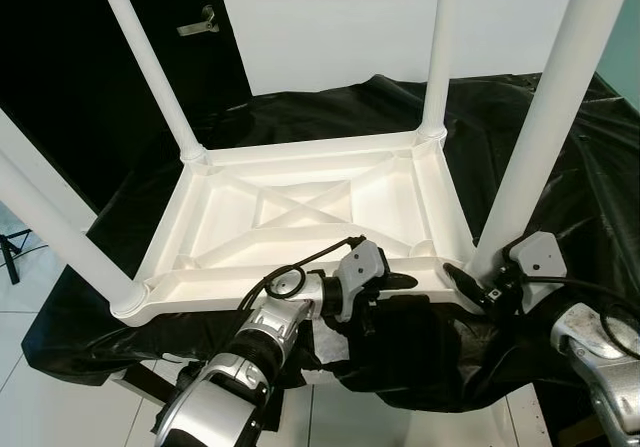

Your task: Building children table

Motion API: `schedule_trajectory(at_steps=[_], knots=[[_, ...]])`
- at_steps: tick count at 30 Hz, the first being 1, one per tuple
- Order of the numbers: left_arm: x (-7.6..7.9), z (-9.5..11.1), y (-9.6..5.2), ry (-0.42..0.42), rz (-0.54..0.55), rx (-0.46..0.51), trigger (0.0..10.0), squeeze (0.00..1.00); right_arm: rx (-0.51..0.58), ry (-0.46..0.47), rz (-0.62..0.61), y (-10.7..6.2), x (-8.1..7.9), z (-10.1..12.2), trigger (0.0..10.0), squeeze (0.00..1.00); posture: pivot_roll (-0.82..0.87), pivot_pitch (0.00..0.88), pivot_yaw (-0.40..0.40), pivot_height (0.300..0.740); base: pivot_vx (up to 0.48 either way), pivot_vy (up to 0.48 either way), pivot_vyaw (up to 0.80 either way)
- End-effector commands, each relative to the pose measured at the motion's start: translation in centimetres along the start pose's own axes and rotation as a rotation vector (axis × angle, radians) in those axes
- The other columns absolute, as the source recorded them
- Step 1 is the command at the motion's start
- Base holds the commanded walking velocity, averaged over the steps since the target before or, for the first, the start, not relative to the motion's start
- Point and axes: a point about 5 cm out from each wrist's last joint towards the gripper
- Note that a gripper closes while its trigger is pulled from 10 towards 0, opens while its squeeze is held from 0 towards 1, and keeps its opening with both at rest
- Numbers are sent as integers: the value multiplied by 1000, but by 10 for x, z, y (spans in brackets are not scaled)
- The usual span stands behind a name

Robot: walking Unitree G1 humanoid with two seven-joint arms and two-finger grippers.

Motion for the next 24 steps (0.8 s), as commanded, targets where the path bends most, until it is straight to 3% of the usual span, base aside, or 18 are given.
schedule_trajectory(at_steps=[1, 6, 9, 13, 20, 21, 24], knots=[[23, -28, 5, -94, -148, -120, 10000, 0, -104, 61, 29, 16, -37, -20, 0, 0, -200, 0, 100, 740, 0, 0, 0], [23, -28, 6, -93, -148, -119, 10000, 0, -89, 113, -25, 24, -43, -17, 0, 0, -195, 0, 98, 740, 0, 0, 0], [23, -27, 7, -91, -146, -116, 10000, 0, -79, 196, -66, 33, -57, -14, 0, 0, -188, 0, 92, 740, 0, 0, 0], [24, -29, 6, -98, -139, -113, 10000, 0, -89, 269, -80, 42, -63, -13, 0, 0, -185, 0, 91, 740, 0, 0, 0], [24, -29, 6, -98, -138, -114, 10000, 0, -81, 270, -84, 48, -62, -8, 0, 0, -183, 0, 91, 740, 0, 0, 0], [24, -29, 6, -97, -137, -114, 10000, 0, -83, 262, -94, 49, -62, -8, 10000, 0, -183, 0, 89, 740, 0, 0, 0], [24, -29, 7, -97, -136, -112, 10000, 0, -68, 260, -156, 49, -56, -6, 10000, 8, -185, 0, 89, 740, 0, 0, 0]])
Point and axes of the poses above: a point about 5 cm out from each wrist's last joint towards the gripper, its own y axis pointing out of the wrist towards the gripper, its own z axis along the axis of the wrist's last joint, x = y × z, and after that the axes turned 1 degree about y, right-handed
